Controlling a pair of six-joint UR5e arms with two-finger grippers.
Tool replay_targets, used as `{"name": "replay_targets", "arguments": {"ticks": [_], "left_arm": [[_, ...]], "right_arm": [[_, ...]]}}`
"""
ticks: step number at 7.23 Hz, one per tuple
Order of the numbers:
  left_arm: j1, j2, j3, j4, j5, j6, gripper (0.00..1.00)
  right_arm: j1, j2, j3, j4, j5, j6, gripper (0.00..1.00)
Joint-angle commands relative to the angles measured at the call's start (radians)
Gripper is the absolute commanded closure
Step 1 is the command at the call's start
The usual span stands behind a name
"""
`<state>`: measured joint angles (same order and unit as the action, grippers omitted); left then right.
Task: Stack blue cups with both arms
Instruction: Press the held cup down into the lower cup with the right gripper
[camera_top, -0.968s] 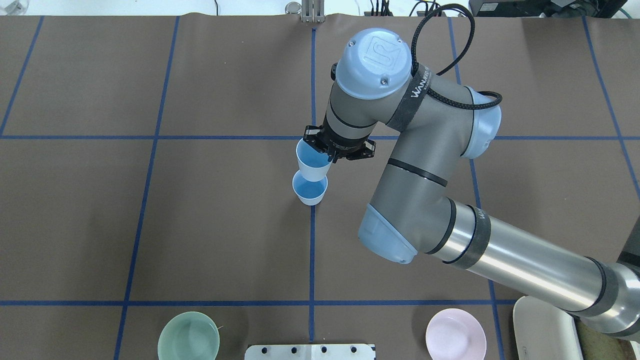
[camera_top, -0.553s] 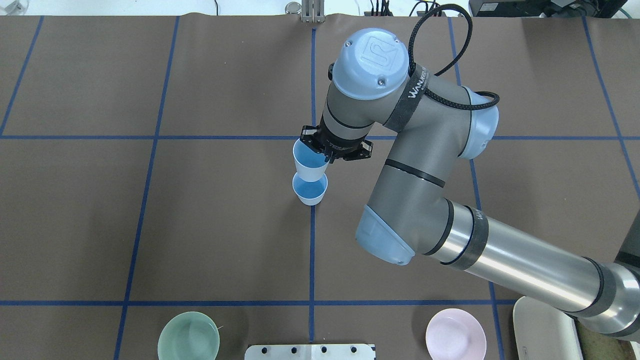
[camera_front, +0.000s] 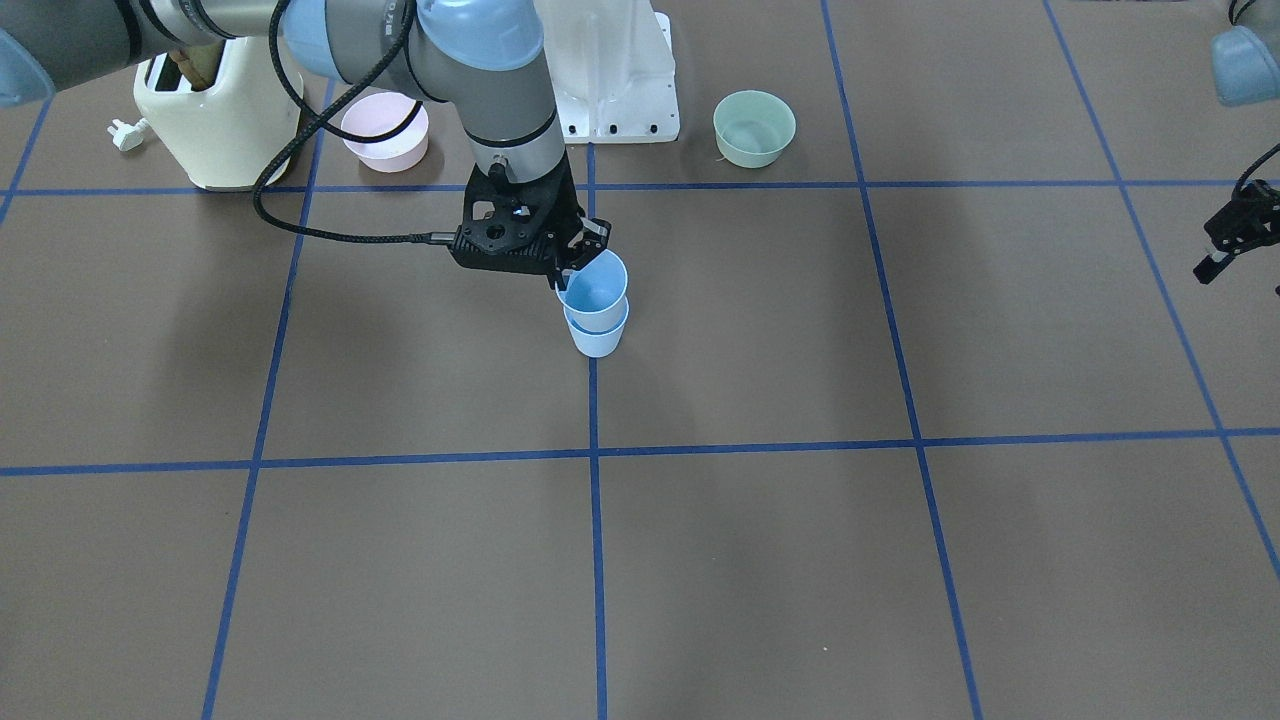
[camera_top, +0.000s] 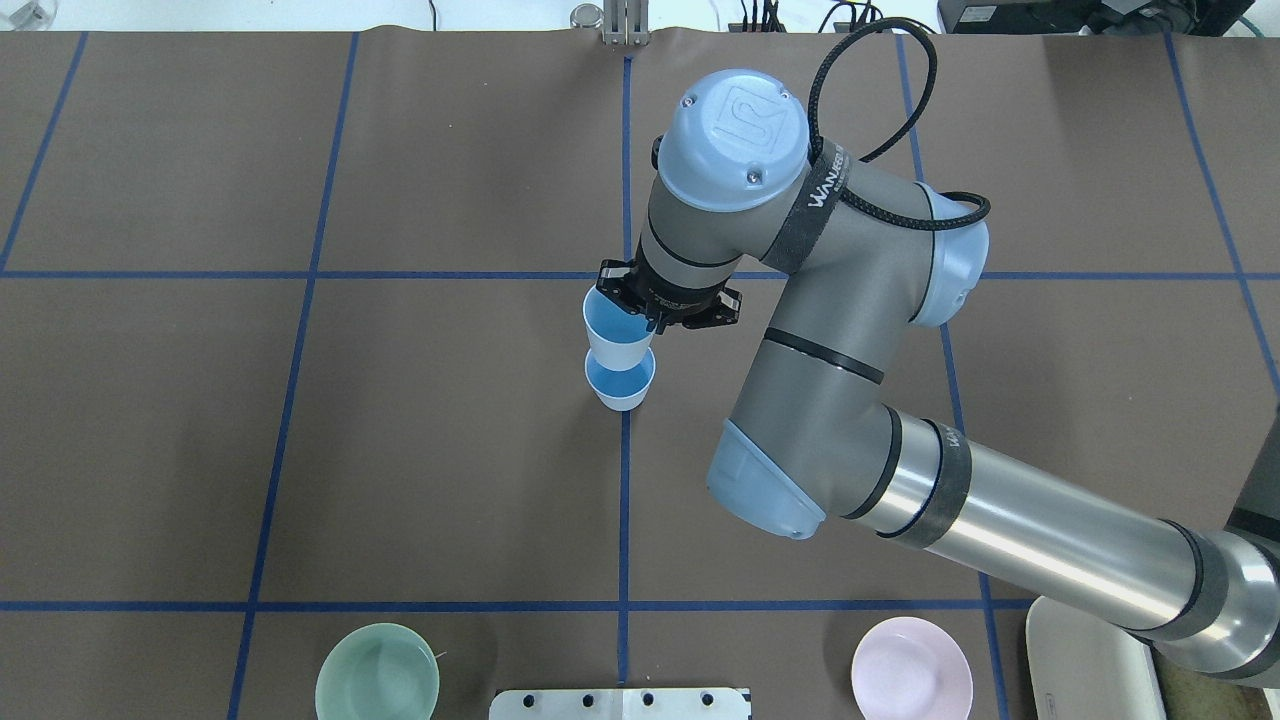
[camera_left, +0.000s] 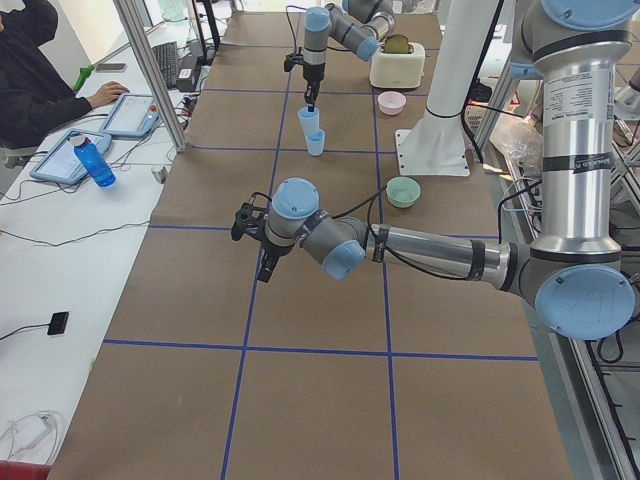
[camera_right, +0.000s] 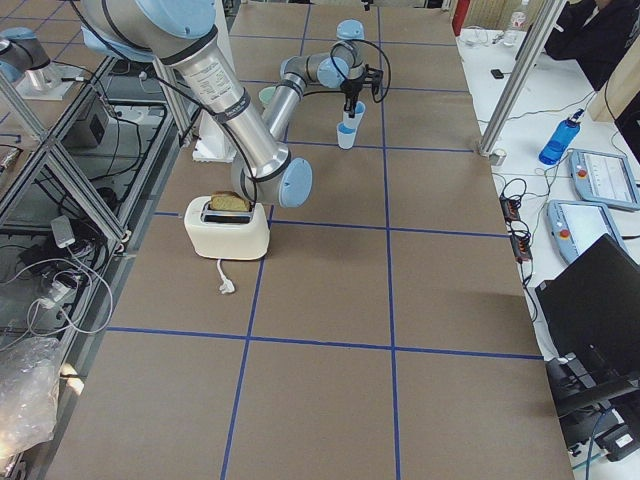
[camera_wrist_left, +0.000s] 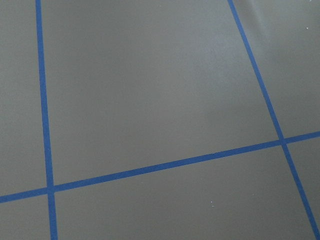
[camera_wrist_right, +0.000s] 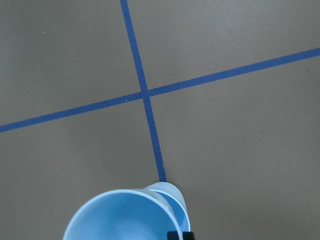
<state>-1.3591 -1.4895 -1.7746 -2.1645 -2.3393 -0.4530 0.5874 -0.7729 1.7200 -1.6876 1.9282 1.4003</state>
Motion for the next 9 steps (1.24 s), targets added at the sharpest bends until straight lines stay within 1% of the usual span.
{"name": "replay_targets", "arguments": {"ticks": [1, 3, 4, 5, 9], "left_arm": [[0.000, 0.000, 0.001, 0.000, 0.000, 0.001, 0.02], [0.000, 0.000, 0.001, 0.000, 0.000, 0.001, 0.02], [0.000, 0.000, 0.001, 0.000, 0.000, 0.001, 0.02], [0.000, 0.000, 0.001, 0.000, 0.000, 0.001, 0.02], [0.000, 0.000, 0.003, 0.000, 0.002, -0.001, 0.02]], "right_arm": [[-0.005, 0.000, -0.003, 0.000, -0.006, -0.003, 1.00], [-0.008, 0.000, -0.013, 0.005, -0.011, -0.003, 1.00], [-0.011, -0.003, -0.023, 0.038, -0.011, 0.002, 1.00], [-0.014, -0.002, -0.033, 0.046, -0.014, 0.002, 1.00], [-0.015, -0.003, -0.027, 0.046, -0.020, 0.005, 1.00]]}}
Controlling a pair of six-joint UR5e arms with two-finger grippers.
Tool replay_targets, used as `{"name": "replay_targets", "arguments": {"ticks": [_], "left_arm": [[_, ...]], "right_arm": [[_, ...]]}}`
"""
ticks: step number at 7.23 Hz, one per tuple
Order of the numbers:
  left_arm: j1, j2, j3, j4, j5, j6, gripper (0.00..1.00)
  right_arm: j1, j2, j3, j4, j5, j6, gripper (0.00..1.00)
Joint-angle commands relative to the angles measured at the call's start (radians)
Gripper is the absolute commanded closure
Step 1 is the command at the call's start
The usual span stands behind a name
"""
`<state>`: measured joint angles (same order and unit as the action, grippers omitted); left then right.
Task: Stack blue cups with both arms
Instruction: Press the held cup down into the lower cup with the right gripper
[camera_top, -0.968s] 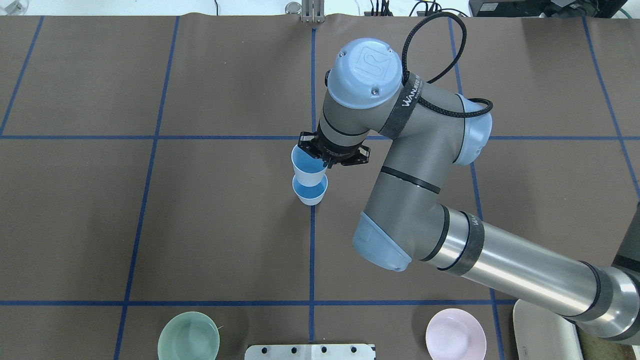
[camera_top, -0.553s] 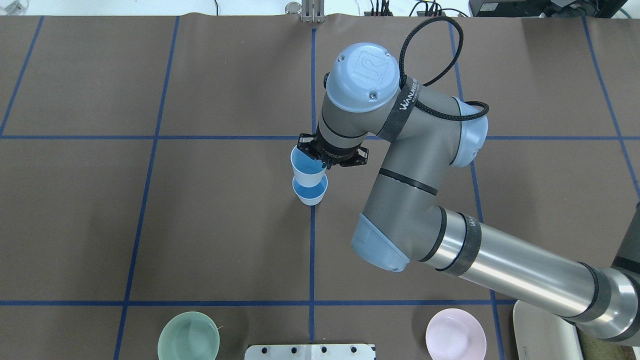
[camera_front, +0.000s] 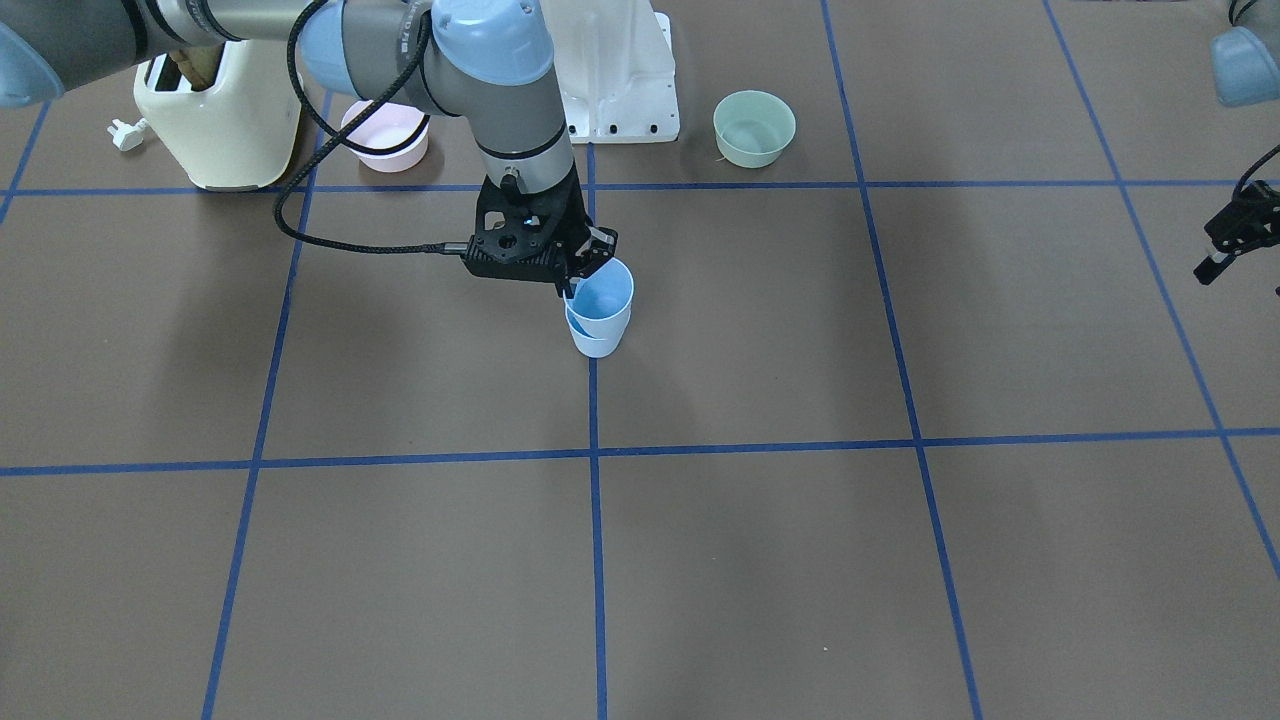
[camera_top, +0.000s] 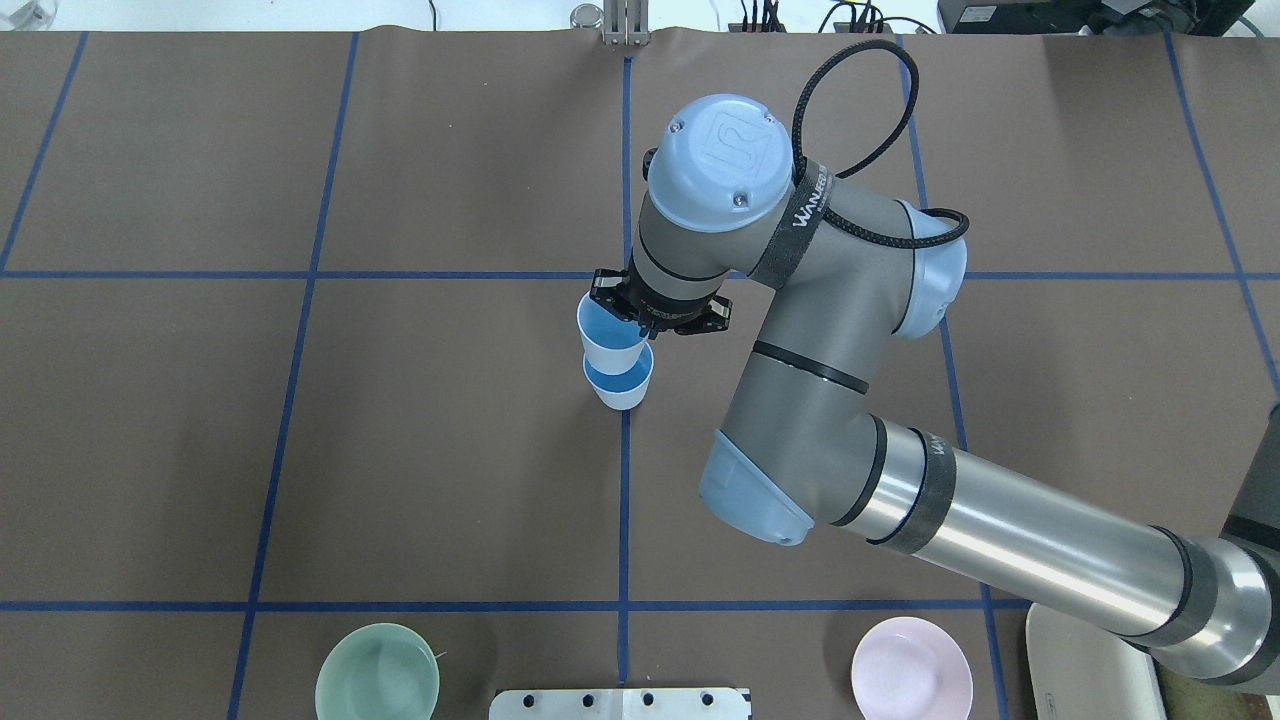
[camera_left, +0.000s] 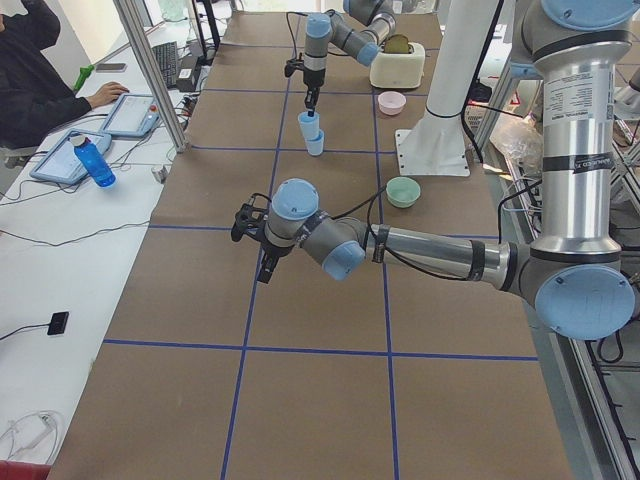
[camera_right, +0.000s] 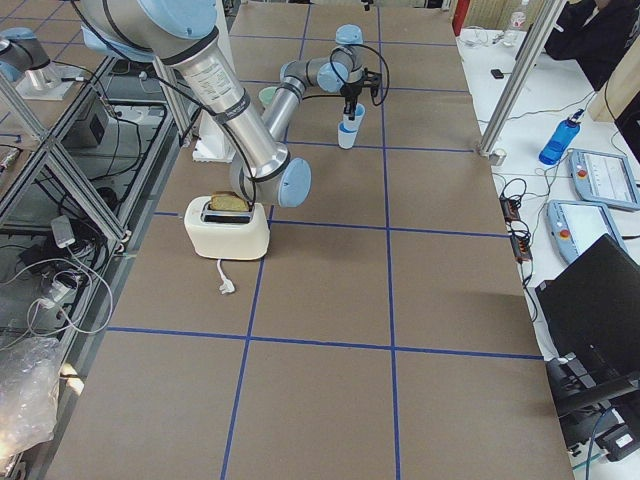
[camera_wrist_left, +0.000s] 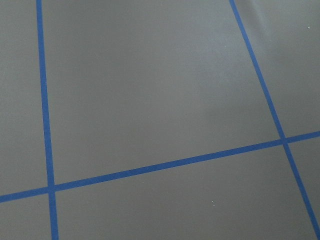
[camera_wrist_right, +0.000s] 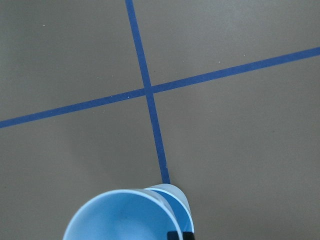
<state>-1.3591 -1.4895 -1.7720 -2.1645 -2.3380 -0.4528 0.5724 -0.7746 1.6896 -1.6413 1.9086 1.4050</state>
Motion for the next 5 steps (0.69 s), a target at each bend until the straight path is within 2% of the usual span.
{"name": "replay_targets", "arguments": {"ticks": [1, 5], "left_arm": [[0.000, 0.000, 0.000, 0.000, 0.000, 0.000, 0.02], [0.002, 0.000, 0.000, 0.000, 0.000, -0.001, 0.02]], "right_arm": [[0.000, -0.009, 0.013, 0.001, 0.000, 0.002, 1.00], [-0.002, -0.031, 0.031, 0.003, -0.008, 0.002, 1.00]]}}
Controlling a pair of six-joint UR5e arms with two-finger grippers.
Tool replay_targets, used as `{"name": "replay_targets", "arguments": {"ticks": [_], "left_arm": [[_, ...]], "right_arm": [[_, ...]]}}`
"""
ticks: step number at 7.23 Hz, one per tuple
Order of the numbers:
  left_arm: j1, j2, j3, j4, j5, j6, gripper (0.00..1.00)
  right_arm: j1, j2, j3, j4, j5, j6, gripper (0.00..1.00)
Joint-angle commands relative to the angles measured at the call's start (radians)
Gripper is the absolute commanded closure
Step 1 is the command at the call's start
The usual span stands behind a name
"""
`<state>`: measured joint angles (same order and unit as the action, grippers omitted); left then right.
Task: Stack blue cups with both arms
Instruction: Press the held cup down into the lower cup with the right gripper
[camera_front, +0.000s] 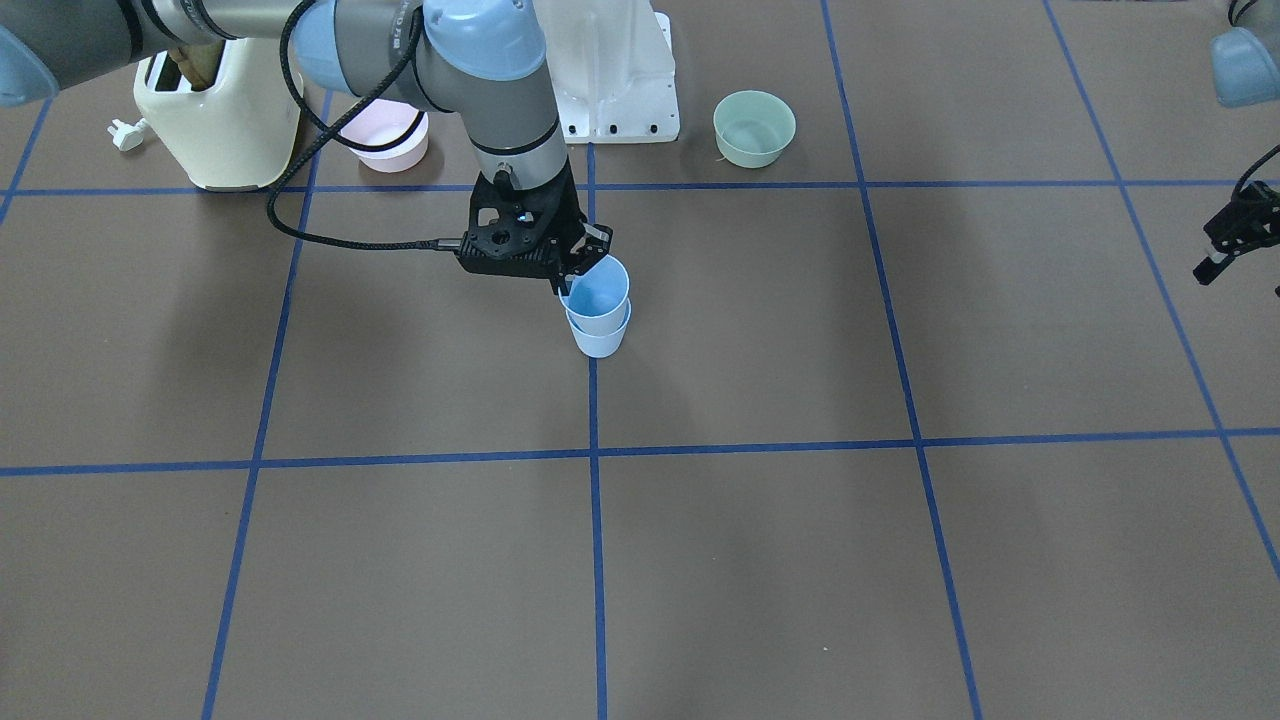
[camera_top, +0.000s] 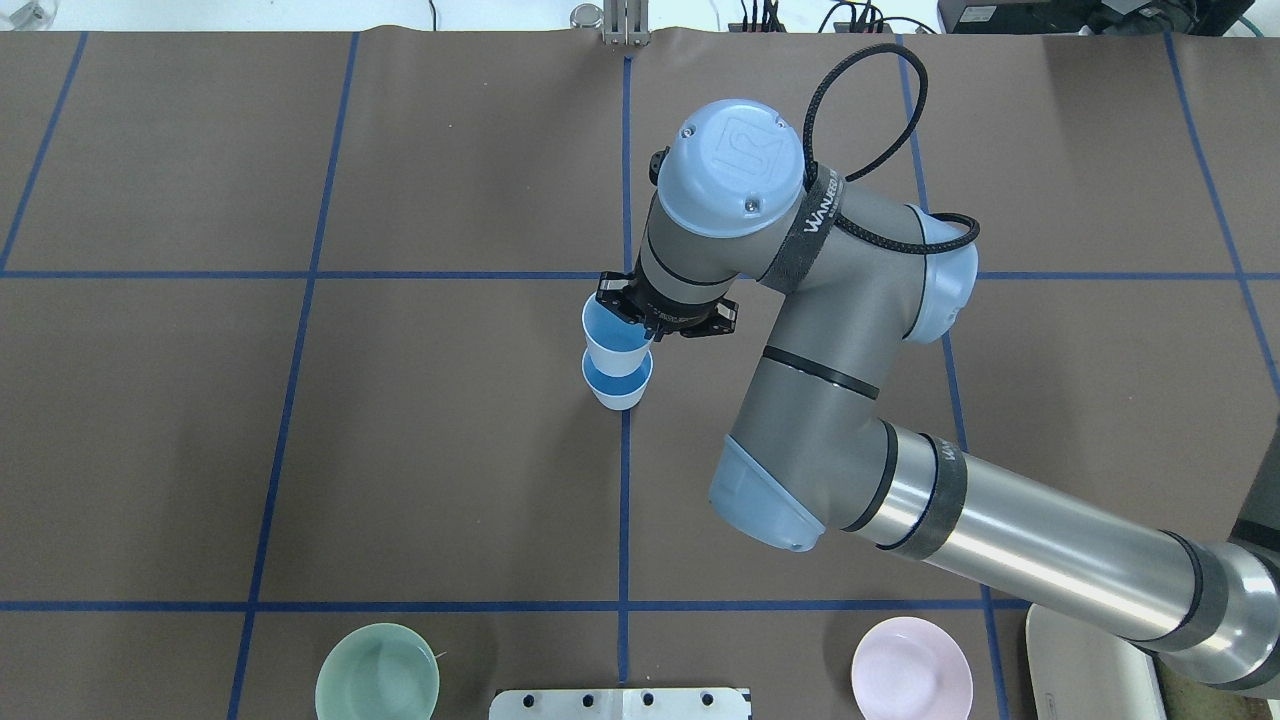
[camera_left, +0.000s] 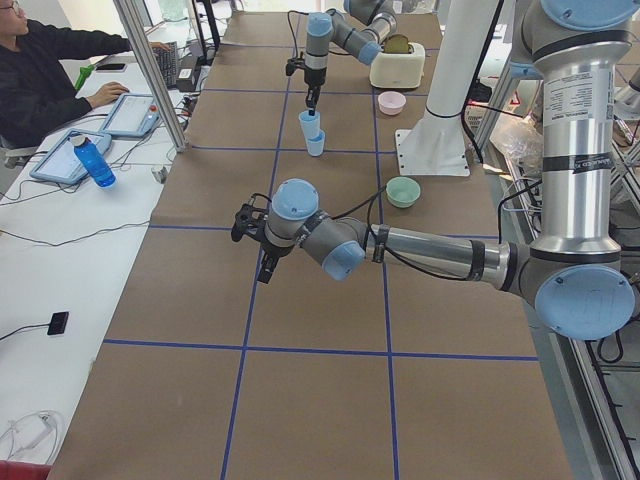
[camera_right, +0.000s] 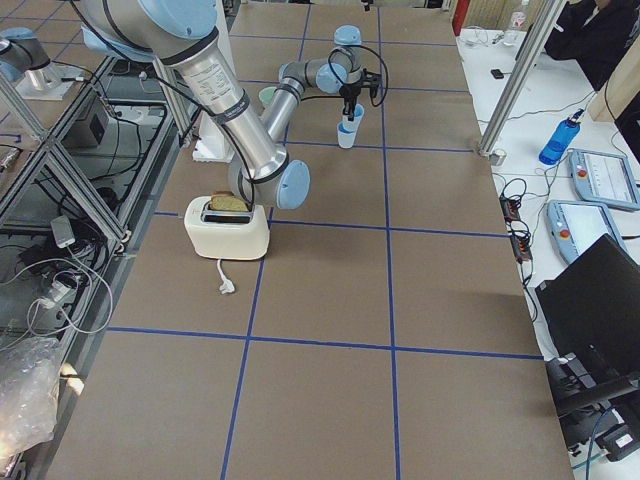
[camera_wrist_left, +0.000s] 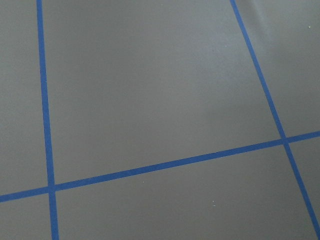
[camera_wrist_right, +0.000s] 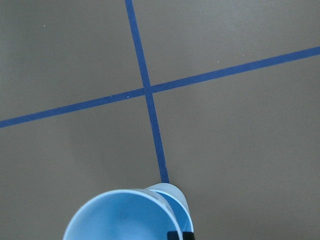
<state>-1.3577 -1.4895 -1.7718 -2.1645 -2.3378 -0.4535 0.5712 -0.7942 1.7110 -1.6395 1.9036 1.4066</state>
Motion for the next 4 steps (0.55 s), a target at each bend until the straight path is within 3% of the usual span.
{"name": "replay_targets", "arguments": {"ticks": [1, 4], "left_arm": [[0.000, 0.000, 0.002, 0.000, 0.000, -0.001, 0.02], [0.000, 0.000, 0.002, 0.000, 0.000, -0.001, 0.02]], "right_arm": [[-0.002, -0.022, 0.025, 0.000, -0.003, 0.000, 1.00], [-0.014, -0.022, 0.029, 0.001, -0.006, 0.015, 1.00]]}}
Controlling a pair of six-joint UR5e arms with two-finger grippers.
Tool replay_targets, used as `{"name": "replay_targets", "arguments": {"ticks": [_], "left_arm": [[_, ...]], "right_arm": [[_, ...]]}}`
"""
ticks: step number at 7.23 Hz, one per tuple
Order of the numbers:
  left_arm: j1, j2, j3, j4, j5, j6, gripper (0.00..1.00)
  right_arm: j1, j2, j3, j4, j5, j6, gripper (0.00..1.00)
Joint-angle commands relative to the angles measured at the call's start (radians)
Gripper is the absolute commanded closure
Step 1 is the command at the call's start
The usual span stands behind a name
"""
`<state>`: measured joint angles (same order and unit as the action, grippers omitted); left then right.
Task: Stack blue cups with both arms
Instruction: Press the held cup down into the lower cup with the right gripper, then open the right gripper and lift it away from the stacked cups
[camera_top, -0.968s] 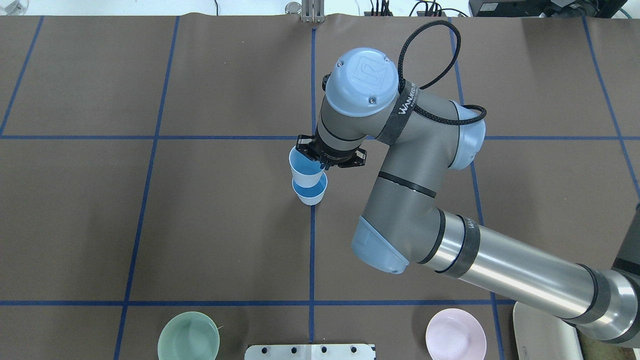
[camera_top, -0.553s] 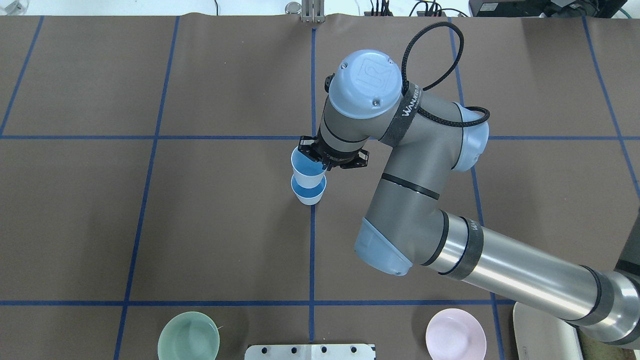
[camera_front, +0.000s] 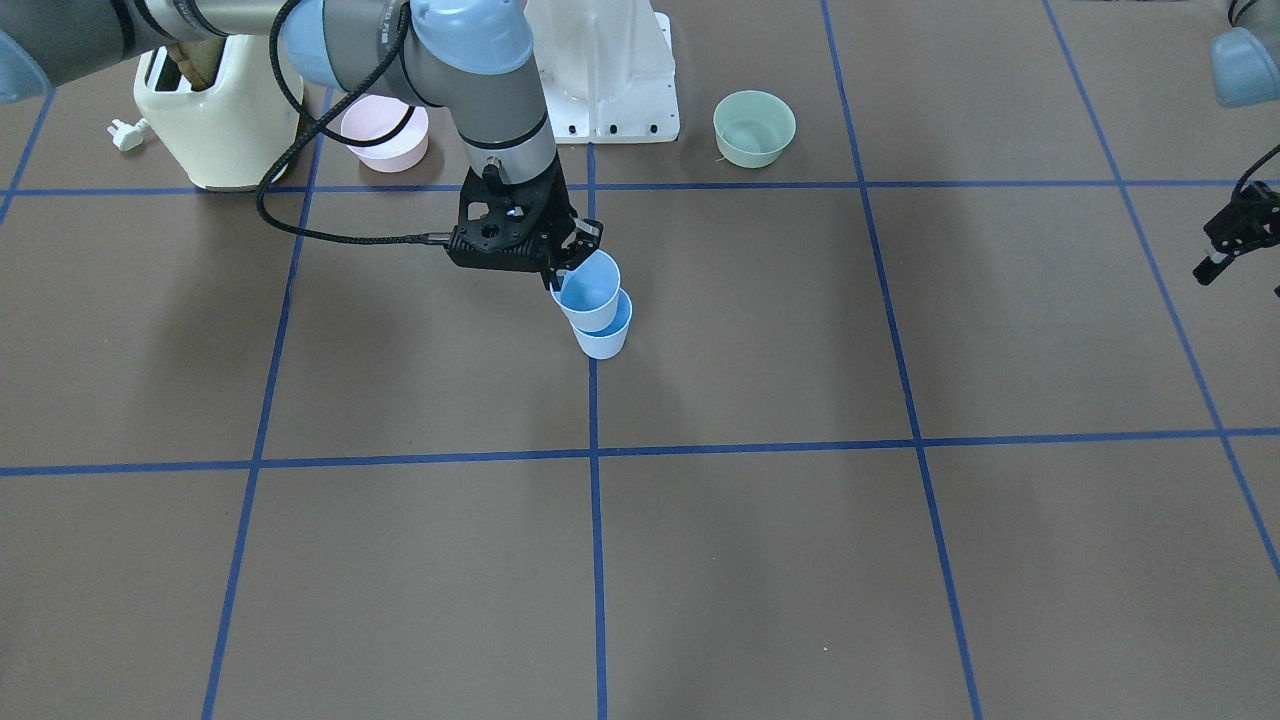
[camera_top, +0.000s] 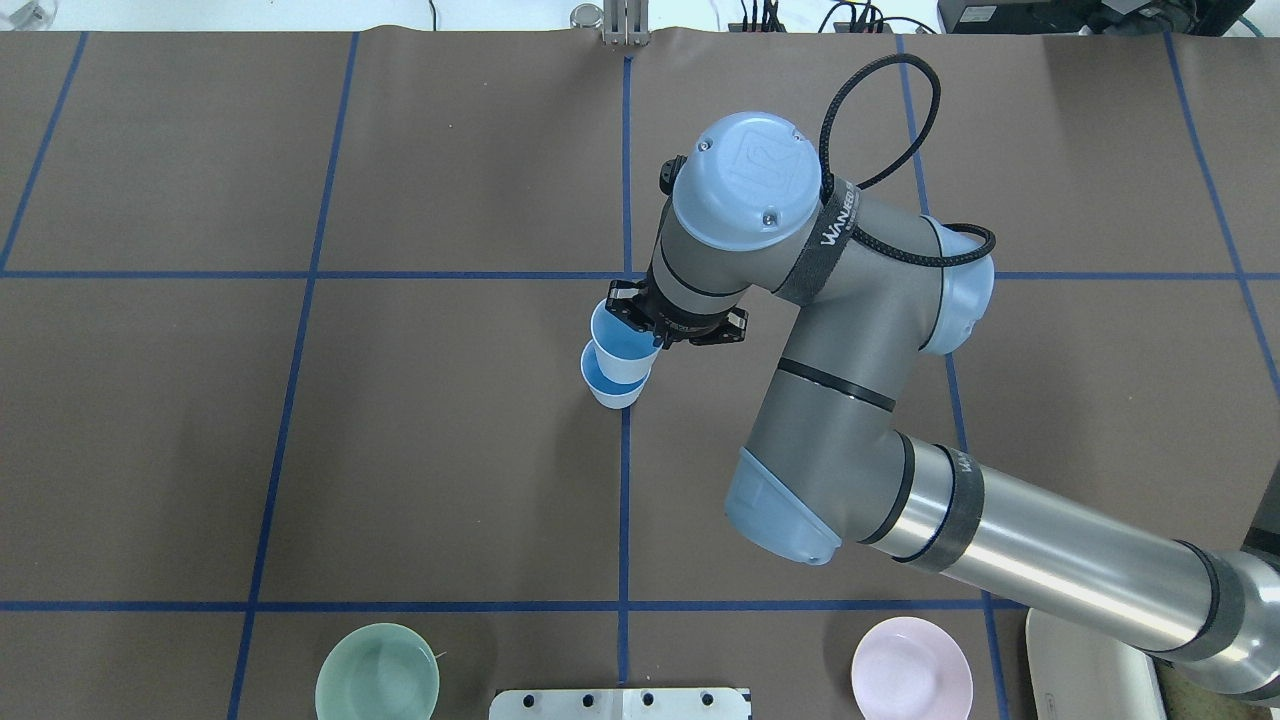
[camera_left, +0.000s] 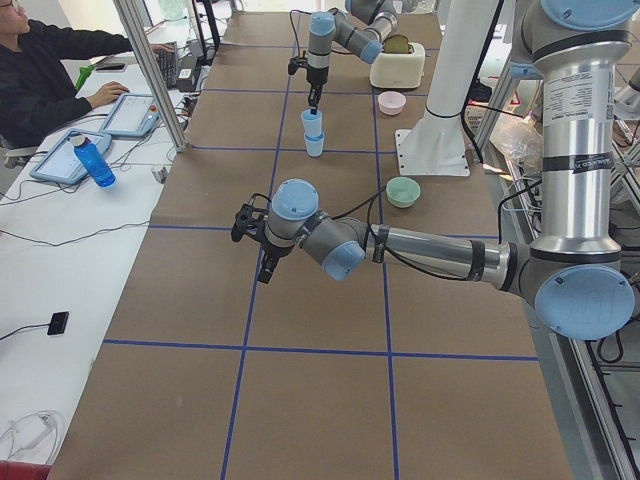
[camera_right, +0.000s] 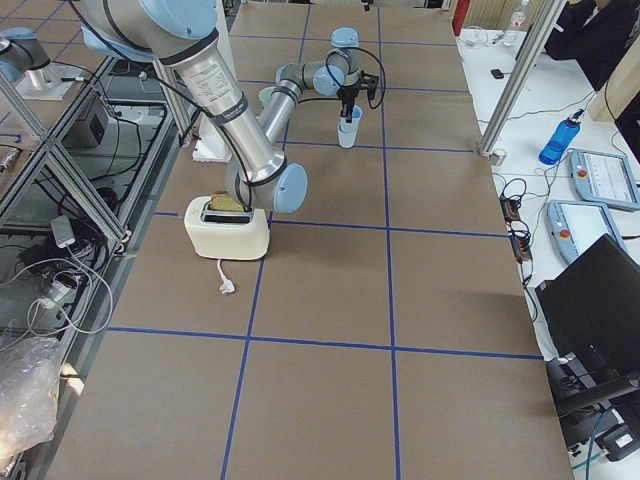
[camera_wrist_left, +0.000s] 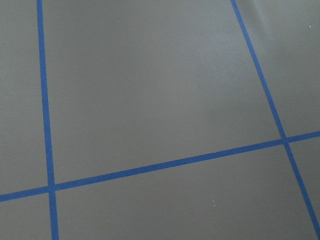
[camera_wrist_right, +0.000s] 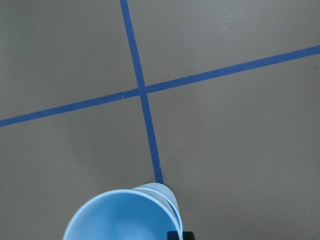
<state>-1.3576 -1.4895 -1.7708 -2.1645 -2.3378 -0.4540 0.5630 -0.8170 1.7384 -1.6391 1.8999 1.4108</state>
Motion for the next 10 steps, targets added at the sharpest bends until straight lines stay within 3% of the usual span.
{"name": "replay_targets", "arguments": {"ticks": [1, 5, 6, 7, 10], "left_arm": [[0.000, 0.000, 0.001, 0.000, 0.000, 0.000, 0.02], [0.000, 0.000, -0.003, 0.000, 0.000, 0.000, 0.02], [0.000, 0.000, -0.003, 0.000, -0.002, 0.000, 0.02], [0.000, 0.000, -0.003, 0.000, -0.002, 0.000, 0.02], [0.000, 0.000, -0.003, 0.000, -0.002, 0.001, 0.02]], "right_arm": [[-0.017, 0.007, 0.000, 0.001, -0.018, 0.013, 1.00], [-0.018, 0.007, 0.000, -0.001, -0.018, 0.010, 1.00], [-0.018, 0.006, -0.002, 0.001, -0.019, 0.004, 0.40], [-0.018, 0.002, 0.000, 0.001, -0.021, -0.003, 0.00], [-0.017, 0.001, 0.000, 0.001, -0.047, -0.009, 0.00]]}}
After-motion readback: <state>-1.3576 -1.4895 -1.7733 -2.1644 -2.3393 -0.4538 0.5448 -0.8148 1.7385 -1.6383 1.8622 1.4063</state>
